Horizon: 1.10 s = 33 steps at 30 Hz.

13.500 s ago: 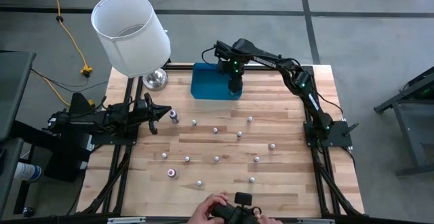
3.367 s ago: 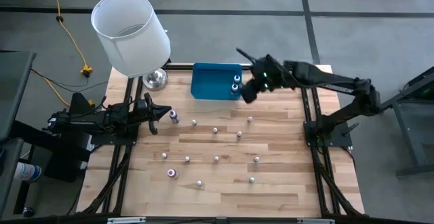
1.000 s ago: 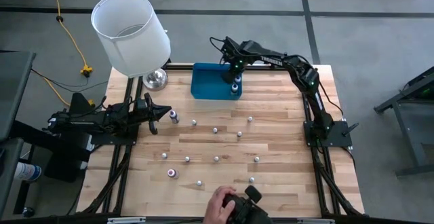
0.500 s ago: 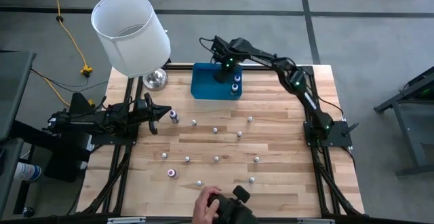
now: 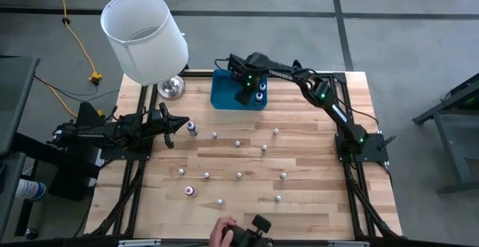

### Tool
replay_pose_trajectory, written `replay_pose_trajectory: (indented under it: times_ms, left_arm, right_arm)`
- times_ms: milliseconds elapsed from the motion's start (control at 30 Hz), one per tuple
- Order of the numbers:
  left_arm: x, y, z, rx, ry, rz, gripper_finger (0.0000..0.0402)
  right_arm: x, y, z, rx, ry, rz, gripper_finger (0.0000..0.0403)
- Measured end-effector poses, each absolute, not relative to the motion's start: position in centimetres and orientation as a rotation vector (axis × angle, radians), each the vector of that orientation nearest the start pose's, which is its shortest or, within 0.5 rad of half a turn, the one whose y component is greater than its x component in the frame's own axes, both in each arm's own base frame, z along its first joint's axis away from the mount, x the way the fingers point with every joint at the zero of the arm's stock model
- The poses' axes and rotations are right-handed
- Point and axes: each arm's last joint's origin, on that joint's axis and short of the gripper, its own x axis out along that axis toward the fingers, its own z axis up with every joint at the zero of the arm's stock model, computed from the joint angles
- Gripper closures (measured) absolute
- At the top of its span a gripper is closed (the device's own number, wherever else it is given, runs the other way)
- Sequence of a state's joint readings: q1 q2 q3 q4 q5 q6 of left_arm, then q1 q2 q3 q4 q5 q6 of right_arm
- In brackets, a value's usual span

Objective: Pick & Place food coloring
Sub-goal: Put the small violet food coloring bottle into the blue bin

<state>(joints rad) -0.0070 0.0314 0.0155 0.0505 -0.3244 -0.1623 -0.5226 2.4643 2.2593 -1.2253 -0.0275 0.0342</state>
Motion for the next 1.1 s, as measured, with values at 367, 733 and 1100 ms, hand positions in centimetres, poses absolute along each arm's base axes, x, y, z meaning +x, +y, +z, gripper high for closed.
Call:
replay_pose_trajectory:
  times_ms: [367, 733, 1100]
  left_arm:
    - [9.7, 0.9, 17.1, -0.167, -0.060, 0.313, 0.0401]
    - [9.7, 0.9, 17.1, -0.167, -0.061, 0.314, 0.0401]
    - [9.7, 0.9, 17.1, -0.167, -0.060, 0.313, 0.0401]
  right_arm:
    - [42.7, -23.4, 18.2, 0.314, 1.448, -0.318, 0.0331]
    - [42.6, -22.9, 18.2, 0.217, 1.501, -0.257, 0.0331]
    - [42.8, -22.4, 18.3, 0.219, 1.495, -0.232, 0.0298]
